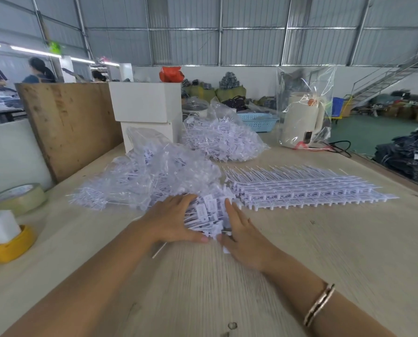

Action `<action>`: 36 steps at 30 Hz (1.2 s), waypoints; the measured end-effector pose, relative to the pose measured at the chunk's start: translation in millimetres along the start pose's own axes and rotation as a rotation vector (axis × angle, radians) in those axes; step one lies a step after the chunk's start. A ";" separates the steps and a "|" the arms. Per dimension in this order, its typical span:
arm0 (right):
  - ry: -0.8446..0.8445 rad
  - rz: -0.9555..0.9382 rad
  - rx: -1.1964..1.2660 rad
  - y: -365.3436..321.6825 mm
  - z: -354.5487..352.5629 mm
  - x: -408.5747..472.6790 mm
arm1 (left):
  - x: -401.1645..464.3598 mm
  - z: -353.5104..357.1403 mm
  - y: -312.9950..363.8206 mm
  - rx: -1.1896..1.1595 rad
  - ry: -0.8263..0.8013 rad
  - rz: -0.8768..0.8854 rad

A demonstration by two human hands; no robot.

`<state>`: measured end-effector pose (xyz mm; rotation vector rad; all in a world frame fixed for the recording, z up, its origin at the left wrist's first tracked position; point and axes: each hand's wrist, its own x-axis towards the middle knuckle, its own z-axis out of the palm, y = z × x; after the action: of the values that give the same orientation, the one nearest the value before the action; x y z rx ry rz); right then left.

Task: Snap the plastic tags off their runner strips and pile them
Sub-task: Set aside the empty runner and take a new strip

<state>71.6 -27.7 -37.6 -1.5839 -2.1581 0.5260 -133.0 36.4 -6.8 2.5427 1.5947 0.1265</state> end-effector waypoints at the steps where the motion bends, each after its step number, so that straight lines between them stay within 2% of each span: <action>1: -0.007 -0.002 0.012 0.1 -0.1 0.6 | -1.4 -1.4 -4.3 0.015 0.003 -0.006; 6: 0.012 0.015 0.081 6.9 -7.9 -1.6 | -10.3 -0.8 -0.4 0.031 0.066 0.012; 10: 0.088 0.005 0.059 14.3 -10.5 -1.2 | -18.9 10.4 24.1 0.030 0.166 0.161; 13: 0.111 0.016 0.074 12.6 -10.3 1.5 | -16.0 20.0 38.7 0.126 0.233 0.257; 18: 0.156 0.019 0.308 10.7 -14.0 -1.6 | 1.0 24.9 31.6 0.227 0.298 0.182; 25: 0.175 0.050 0.345 13.1 -15.8 -3.0 | 12.5 19.5 27.8 0.214 0.295 0.173; 28: 0.330 0.025 0.286 12.6 -18.0 1.1 | 1.8 23.8 35.9 0.170 0.397 0.280; 31: 0.439 0.014 0.267 10.7 -20.5 2.7 | 0.4 30.0 46.3 0.189 0.378 0.322; 36: 0.378 -0.029 0.249 11.4 -19.5 -0.4 | 21.3 29.0 43.8 0.178 0.336 0.287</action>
<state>91.2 -23.7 -27.2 -1.3863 -1.7580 0.4263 -80.6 34.7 -28.5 3.0097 1.3775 0.4861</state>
